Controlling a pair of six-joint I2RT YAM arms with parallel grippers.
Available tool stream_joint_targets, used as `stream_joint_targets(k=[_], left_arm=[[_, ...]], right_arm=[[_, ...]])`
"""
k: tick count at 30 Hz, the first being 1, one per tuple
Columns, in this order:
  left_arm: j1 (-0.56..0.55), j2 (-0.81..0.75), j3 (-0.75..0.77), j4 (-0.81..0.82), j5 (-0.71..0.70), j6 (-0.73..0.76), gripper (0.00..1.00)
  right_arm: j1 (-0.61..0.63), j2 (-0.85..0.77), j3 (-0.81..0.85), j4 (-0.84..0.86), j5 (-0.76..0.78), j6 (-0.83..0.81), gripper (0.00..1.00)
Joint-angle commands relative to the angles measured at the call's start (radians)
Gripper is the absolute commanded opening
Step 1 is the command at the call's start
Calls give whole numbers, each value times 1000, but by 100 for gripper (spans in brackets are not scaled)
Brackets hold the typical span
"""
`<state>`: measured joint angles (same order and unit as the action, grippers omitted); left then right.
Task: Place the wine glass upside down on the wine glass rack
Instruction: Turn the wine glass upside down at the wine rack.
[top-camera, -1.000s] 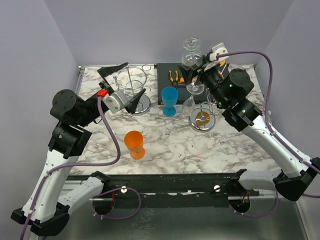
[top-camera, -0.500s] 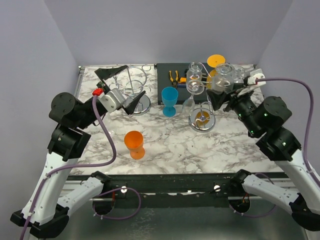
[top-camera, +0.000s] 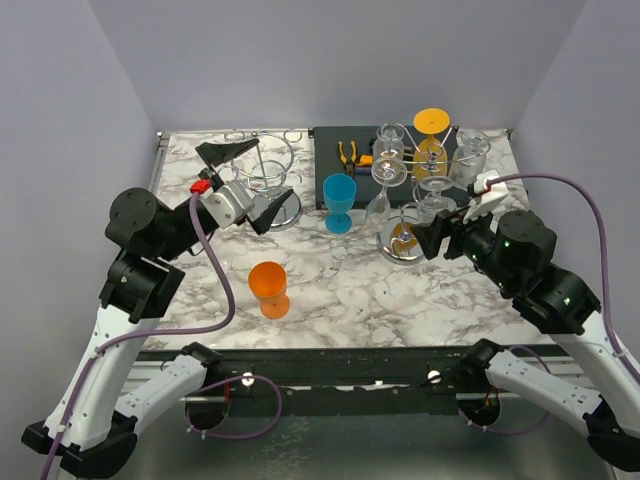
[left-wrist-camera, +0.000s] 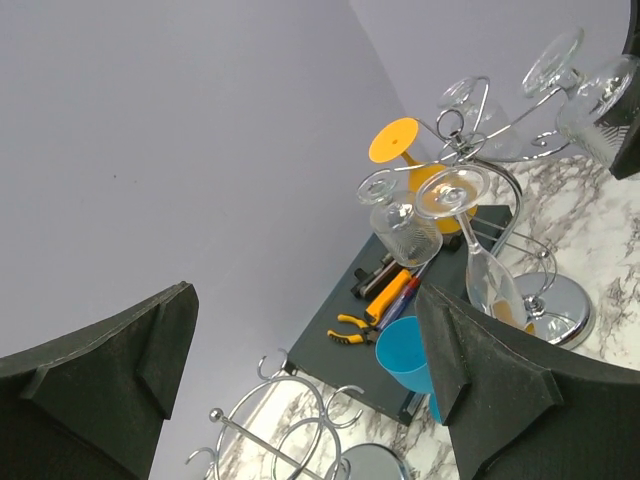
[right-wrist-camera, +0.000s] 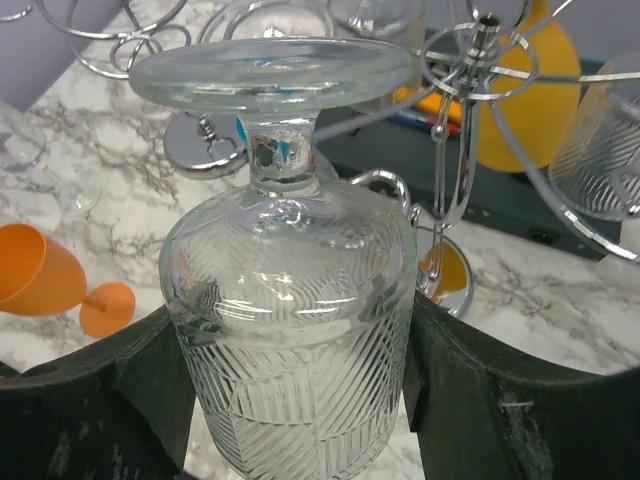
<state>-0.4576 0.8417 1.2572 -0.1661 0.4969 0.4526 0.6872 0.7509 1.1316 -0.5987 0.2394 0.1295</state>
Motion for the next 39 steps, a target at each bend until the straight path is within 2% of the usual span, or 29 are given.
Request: stream_joint_targets(k=[1, 22, 26, 30, 39], left_arm=[[4, -26, -18, 10, 37, -5, 99], [4, -33, -53, 12, 56, 7, 99], [3, -33, -62, 13, 58, 6, 99], [4, -36, -70, 12, 60, 2, 99], [4, -52, -83, 13, 47, 18, 99]], right_arm=[[3, -40, -28, -15, -11, 55, 1], [2, -139, -119, -84, 88, 94, 1], [3, -160, -230, 24, 181, 97, 1], [3, -194, -324, 183, 207, 62, 1], [2, -215, -380, 333, 197, -12, 1]])
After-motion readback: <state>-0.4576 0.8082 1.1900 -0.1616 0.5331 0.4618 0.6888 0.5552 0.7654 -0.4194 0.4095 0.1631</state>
